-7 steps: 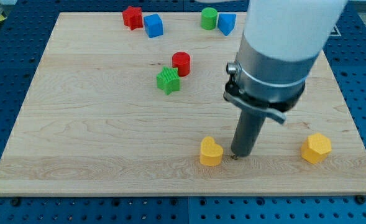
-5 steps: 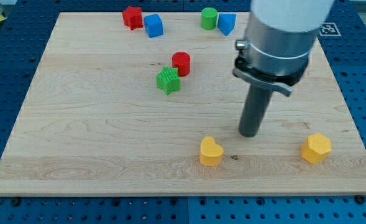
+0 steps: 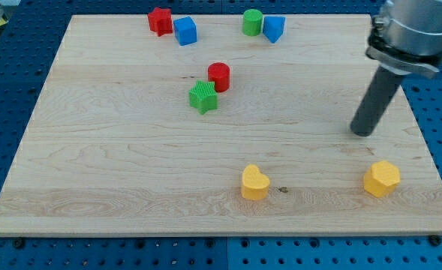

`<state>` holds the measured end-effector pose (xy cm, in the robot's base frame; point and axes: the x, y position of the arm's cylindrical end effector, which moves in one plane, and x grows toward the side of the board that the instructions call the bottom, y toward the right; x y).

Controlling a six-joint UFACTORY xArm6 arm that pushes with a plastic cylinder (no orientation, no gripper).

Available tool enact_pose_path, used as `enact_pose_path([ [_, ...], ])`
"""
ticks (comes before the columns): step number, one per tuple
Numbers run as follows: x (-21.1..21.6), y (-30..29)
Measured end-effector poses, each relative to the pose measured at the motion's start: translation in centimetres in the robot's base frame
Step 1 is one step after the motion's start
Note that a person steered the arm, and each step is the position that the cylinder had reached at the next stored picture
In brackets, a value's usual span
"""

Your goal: Push the yellow blocks to the bottom center of the board

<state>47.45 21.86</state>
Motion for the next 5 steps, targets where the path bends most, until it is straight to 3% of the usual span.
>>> enact_pose_path([
  [2,2.9,7.3],
  [5,8.0,8.2],
])
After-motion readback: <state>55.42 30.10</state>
